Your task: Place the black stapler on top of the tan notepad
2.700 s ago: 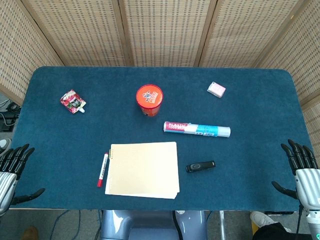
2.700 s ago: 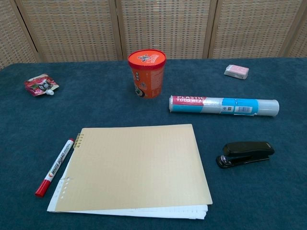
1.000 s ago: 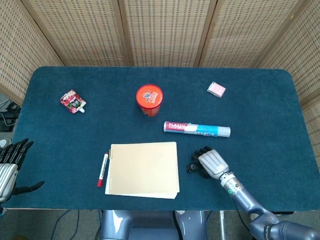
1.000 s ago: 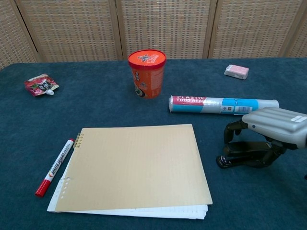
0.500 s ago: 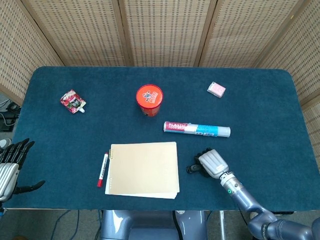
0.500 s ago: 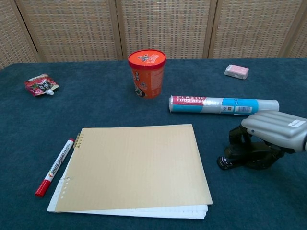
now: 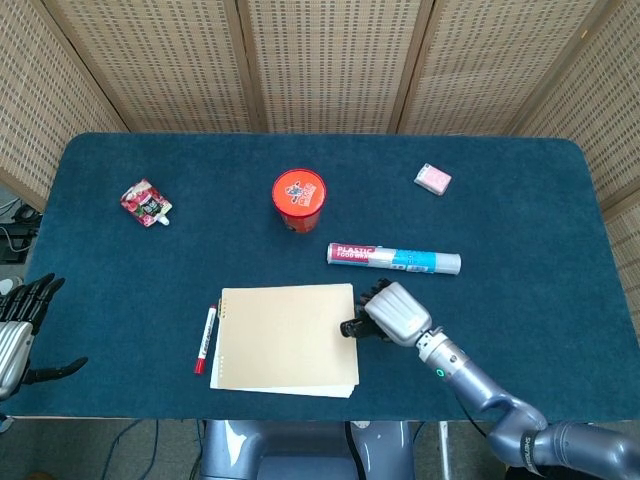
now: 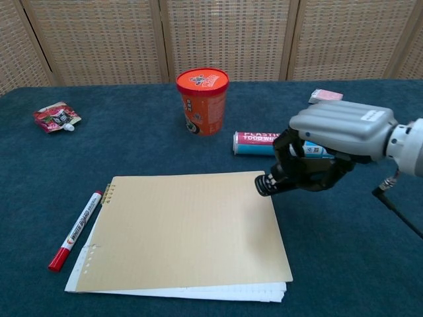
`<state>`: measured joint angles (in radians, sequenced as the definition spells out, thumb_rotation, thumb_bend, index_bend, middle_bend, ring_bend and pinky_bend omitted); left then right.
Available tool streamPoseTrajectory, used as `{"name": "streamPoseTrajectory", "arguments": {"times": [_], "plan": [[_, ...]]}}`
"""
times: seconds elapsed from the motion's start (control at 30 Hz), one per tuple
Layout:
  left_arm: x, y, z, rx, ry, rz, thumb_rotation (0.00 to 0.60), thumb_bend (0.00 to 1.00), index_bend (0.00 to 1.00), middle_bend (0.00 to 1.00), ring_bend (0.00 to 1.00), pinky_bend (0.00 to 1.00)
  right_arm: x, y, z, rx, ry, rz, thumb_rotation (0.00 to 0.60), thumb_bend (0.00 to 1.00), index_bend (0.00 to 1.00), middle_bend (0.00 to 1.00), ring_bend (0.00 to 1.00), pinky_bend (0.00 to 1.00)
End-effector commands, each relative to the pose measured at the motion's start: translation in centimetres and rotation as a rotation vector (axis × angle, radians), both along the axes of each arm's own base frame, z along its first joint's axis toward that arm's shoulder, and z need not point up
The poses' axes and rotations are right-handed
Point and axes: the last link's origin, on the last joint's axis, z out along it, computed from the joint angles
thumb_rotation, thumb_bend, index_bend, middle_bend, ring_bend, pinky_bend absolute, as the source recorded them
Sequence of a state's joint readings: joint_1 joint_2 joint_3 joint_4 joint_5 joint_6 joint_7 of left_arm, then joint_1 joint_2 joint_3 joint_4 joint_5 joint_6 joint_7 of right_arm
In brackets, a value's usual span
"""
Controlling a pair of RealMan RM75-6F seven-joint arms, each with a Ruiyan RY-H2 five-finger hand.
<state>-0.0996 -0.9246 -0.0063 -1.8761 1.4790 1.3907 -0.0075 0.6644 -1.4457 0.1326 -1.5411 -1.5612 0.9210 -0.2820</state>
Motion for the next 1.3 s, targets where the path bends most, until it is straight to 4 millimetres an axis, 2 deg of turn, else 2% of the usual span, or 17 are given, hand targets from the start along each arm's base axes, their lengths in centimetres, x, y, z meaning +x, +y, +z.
{"name": "streamPoseTrajectory", "arguments": {"times": [0.03,0.2,0.33,0.5,0.7,0.77,0.8,0.83,0.87,0.9,0.93,1.0,1.1,1.2,1.3], "plan": [[-0.1,0.2,0.0,-0.006,-0.004,0.005,0.600,0.00,0.00,0.00,0.00,0.00,4.2,-1.0,-0.4,0.023,0.049,0.074,0.600,0.51,0.59,0.60,0.51,0.41],[-0.5,0.8,0.2,-0.011,-0.014,0.024,0.600,0.00,0.00,0.00,0.00,0.00,7.8,-1.2,-3.0,0.066,0.096,0.120,0.600,0.51,0.59,0.60,0.51,0.41],[-0.8,1.1,0.3,-0.013,-0.021,0.034,0.600,0.00,0.00,0.00,0.00,0.00,9.8,-0.8,-5.7,0.089,0.143,0.160,0.600,0.51,0.59,0.60,0.51,0.41],[-1.1,1.3,0.4,-0.019,-0.028,0.047,0.600,0.00,0.00,0.00,0.00,0.00,11.1,0.2,-8.6,0.104,0.219,0.214,0.600,0.51,0.59,0.60,0.51,0.41],[-1.2,1.4,0.5,-0.022,-0.032,0.051,0.600,0.00,0.00,0.00,0.00,0.00,11.6,0.9,-10.4,0.099,0.272,0.262,0.600,0.52,0.59,0.60,0.51,0.41],[-1.3,1.4,0.6,-0.021,-0.035,0.052,0.600,0.00,0.00,0.00,0.00,0.00,11.6,1.1,-11.0,0.090,0.293,0.279,0.600,0.47,0.52,0.55,0.49,0.41],[-1.3,1.4,0.6,-0.020,-0.036,0.053,0.600,0.00,0.00,0.00,0.00,0.00,11.6,1.2,-11.1,0.091,0.299,0.281,0.600,0.36,0.41,0.48,0.43,0.39],[-1.3,1.4,0.6,-0.020,-0.037,0.053,0.600,0.00,0.00,0.00,0.00,0.00,11.5,1.2,-11.2,0.090,0.306,0.283,0.600,0.21,0.28,0.36,0.35,0.34],[-1.3,1.4,0.6,-0.021,-0.038,0.052,0.600,0.00,0.00,0.00,0.00,0.00,11.5,1.2,-11.3,0.084,0.315,0.288,0.600,0.12,0.19,0.28,0.28,0.28],[-1.3,1.4,0.6,-0.023,-0.039,0.052,0.600,0.00,0.00,0.00,0.00,0.00,11.3,1.2,-11.3,0.081,0.323,0.288,0.600,0.04,0.09,0.18,0.18,0.19],[-1.3,1.4,0.5,-0.024,-0.039,0.051,0.600,0.00,0.00,0.00,0.00,0.00,11.3,1.2,-11.2,0.082,0.323,0.284,0.600,0.00,0.04,0.11,0.10,0.12],[-1.3,1.5,0.5,-0.026,-0.037,0.052,0.600,0.00,0.00,0.00,0.00,0.00,11.4,1.2,-10.9,0.076,0.312,0.273,0.600,0.00,0.01,0.06,0.05,0.07],[-1.3,1.5,0.5,-0.025,-0.038,0.052,0.600,0.00,0.00,0.00,0.00,0.00,11.7,1.1,-10.1,0.055,0.286,0.267,0.600,0.00,0.00,0.06,0.04,0.05],[-1.3,1.5,0.5,-0.025,-0.039,0.050,0.600,0.00,0.00,0.00,0.00,0.00,11.7,0.8,-8.7,0.019,0.270,0.271,0.600,0.00,0.00,0.06,0.04,0.04],[-1.2,1.5,0.6,-0.023,-0.042,0.047,0.600,0.00,0.00,0.00,0.00,0.00,11.3,0.4,-6.3,-0.040,0.261,0.284,0.600,0.00,0.00,0.06,0.04,0.04]]}}
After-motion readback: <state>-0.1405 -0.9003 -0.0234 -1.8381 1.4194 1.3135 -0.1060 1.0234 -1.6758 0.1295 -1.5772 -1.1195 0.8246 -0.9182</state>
